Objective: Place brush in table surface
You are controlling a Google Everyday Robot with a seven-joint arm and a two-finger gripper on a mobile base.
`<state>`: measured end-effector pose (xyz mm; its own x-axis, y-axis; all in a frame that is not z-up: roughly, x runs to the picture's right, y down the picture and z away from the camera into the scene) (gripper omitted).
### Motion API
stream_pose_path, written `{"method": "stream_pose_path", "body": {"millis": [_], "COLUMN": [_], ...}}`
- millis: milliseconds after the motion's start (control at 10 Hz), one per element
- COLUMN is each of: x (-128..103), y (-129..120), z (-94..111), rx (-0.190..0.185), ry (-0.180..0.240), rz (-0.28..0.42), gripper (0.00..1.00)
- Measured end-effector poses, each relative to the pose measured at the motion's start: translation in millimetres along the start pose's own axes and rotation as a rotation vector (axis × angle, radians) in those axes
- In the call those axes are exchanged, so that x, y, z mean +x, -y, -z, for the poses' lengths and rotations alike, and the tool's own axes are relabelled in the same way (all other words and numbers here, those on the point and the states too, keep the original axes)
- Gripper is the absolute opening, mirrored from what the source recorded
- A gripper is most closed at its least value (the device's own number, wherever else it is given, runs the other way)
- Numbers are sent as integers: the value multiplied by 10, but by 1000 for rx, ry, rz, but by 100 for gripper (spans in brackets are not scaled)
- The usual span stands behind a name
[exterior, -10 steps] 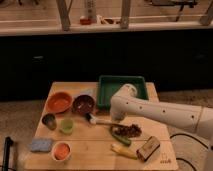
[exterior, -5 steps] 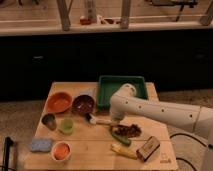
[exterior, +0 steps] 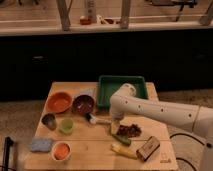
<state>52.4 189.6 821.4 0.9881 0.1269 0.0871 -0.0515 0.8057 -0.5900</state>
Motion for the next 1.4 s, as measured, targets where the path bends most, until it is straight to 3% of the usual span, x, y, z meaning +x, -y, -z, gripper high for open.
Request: {"method": "stream_pose_path", "body": {"millis": [400,1200,1400], "x": [20,-168,-250], "y": [48,95,68], "z": [-54,-244,-324], "rx": [-24,-54,-63], "ry": [5,23,23], "rz": [-19,-91,-87], "gripper": [80,80,69]}}
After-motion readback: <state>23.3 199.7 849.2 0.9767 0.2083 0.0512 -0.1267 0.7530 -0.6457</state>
